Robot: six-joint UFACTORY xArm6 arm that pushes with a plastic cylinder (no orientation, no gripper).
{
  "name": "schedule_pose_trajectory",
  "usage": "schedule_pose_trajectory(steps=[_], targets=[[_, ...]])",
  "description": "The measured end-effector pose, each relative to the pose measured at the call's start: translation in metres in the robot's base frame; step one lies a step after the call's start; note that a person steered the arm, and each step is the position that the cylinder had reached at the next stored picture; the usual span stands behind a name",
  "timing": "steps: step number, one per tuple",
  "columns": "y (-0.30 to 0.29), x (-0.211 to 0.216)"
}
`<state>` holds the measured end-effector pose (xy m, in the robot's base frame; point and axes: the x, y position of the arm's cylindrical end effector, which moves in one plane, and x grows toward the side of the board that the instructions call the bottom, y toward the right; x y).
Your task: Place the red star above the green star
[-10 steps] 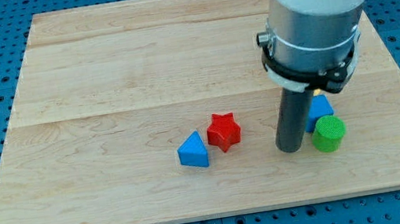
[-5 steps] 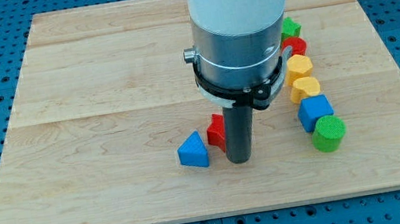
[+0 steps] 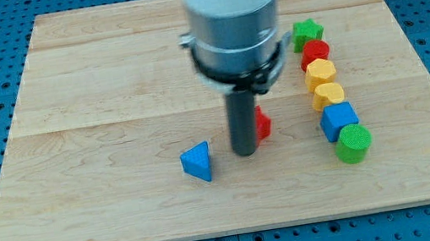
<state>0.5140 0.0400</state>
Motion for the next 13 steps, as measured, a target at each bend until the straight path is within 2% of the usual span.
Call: schedule_pose_trajectory(steps=[1, 2, 3, 4, 5, 6, 7, 8, 10, 11, 13], targets=[[0.004, 0.0], [-0.008, -0.036], [-0.018, -0.091], [-0.035, -0.117], [-0.049, -0.118], [-0.055, -0.098], [-0.025, -0.024], [0.016, -0.049], [0.007, -0.14], [0.006, -0.146], [0.0, -0.121]])
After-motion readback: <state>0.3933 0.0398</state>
